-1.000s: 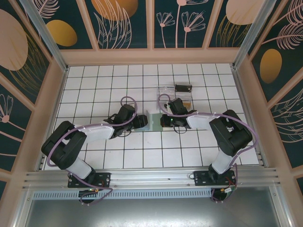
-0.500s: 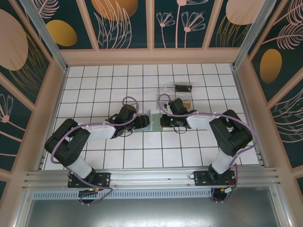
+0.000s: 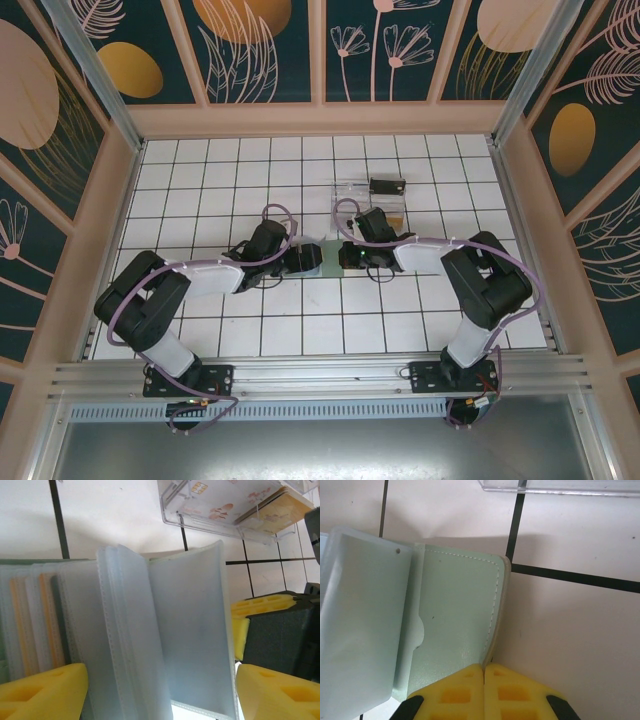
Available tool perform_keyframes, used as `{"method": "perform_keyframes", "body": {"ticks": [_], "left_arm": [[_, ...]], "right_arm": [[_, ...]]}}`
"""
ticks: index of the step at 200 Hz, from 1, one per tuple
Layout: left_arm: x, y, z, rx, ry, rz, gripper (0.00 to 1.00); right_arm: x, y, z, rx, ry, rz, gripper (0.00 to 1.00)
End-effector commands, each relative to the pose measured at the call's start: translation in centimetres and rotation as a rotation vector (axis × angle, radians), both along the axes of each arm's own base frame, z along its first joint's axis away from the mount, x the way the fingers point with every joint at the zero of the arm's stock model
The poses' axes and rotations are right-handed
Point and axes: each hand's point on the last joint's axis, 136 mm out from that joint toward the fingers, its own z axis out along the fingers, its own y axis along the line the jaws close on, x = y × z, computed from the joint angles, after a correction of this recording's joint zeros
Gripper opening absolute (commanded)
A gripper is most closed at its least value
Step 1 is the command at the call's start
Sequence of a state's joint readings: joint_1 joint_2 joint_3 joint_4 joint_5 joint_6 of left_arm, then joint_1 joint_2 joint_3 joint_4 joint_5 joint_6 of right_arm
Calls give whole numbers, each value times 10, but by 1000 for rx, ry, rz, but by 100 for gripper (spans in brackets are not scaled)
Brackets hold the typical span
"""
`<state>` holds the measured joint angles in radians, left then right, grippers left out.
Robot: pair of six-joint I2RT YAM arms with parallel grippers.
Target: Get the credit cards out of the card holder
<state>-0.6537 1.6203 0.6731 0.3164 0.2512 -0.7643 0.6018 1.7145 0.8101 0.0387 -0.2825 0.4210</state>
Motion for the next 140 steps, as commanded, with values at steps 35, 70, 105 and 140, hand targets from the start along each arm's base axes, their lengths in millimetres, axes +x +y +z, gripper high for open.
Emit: {"method": "perform_keyframes", "body": {"ticks": [35, 70, 105, 140], "left_arm": [[-5, -19, 35, -128, -65, -80, 78], [-9, -39, 41, -165, -68, -122, 77], [-13, -58, 36, -176, -57, -150, 77], [-15, -66, 31, -176, -48, -162, 76]], "right_arm": [[-3, 0, -9, 7, 25, 1, 2], [0, -2, -6, 12, 14, -15, 3], [11, -21, 15, 34, -56, -113, 16], [6, -21, 31, 92, -79, -101, 22]]}}
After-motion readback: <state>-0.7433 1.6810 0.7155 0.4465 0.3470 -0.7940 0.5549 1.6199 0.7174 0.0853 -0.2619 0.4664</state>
